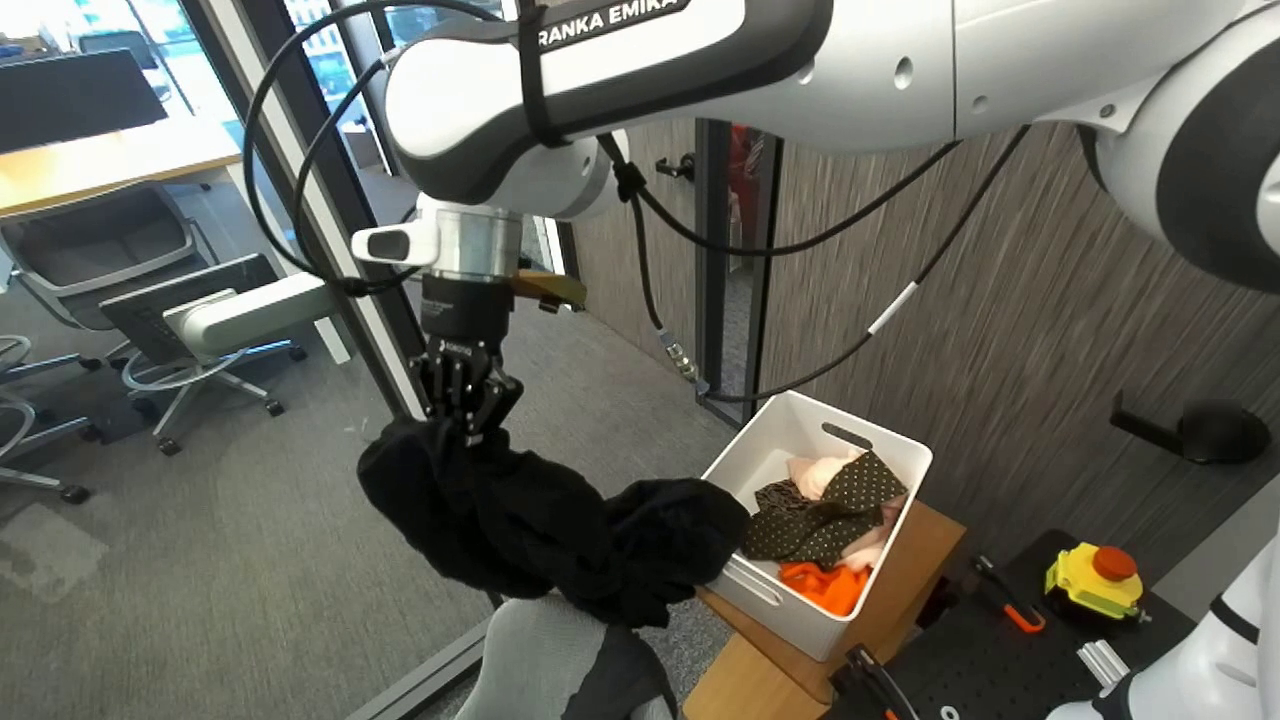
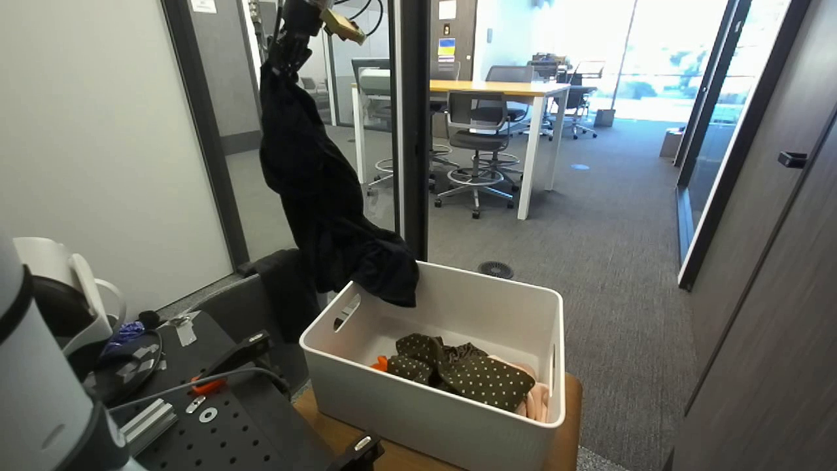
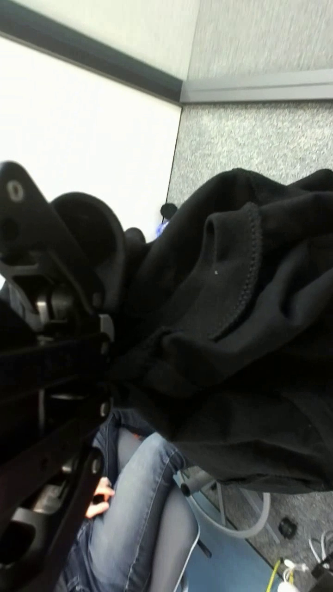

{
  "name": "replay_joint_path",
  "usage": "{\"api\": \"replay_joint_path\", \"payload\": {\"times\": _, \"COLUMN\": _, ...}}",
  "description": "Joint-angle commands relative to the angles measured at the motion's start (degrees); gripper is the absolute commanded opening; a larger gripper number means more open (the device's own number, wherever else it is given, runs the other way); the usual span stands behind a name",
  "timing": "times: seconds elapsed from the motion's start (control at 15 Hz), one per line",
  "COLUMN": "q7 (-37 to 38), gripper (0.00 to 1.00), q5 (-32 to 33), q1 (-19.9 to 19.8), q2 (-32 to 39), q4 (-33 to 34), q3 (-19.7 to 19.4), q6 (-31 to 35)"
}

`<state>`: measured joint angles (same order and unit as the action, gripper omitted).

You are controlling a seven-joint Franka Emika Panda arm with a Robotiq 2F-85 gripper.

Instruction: Remove the black cloth from the basket and hang it on the chair

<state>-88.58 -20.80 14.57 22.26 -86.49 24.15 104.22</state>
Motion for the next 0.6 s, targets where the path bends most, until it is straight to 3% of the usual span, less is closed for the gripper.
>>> {"api": "replay_joint_path", "payload": {"times": 0.0, "q7": -1.70, "gripper": 0.08, "q5": -0.58, "q1": 2.75, "q2": 0.35, "q4": -1.76, "q3": 1.16, "q6": -2.63}}
{"api": "replay_joint_path", "payload": {"times": 0.2, "q7": -0.07, "gripper": 0.08, "q5": 1.88, "q1": 6.33, "q2": 2.24, "q4": -4.36, "q3": 1.13, "q6": 0.26}}
{"api": "replay_joint_path", "payload": {"times": 0.53, "q7": 3.60, "gripper": 0.08, "q5": 8.60, "q1": 11.43, "q2": 10.74, "q4": -1.66, "q3": 0.20, "q6": 2.72}}
